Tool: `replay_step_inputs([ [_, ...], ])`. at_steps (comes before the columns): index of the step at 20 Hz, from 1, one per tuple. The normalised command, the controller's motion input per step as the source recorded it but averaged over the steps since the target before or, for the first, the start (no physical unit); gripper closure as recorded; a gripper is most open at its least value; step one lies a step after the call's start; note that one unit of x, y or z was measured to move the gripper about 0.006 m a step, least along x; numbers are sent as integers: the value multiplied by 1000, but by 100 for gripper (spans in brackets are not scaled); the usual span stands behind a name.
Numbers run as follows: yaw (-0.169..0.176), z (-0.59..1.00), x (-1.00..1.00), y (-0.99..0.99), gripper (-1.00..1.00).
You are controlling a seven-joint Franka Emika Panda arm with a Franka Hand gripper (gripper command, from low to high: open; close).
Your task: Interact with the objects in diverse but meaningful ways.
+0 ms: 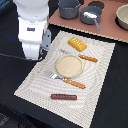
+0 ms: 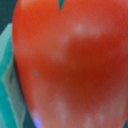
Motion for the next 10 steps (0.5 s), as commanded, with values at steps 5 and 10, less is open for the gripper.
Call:
replay_step_inputs([
  [5, 0, -524, -429, 222, 100],
  [10, 0, -379, -355, 258, 100],
])
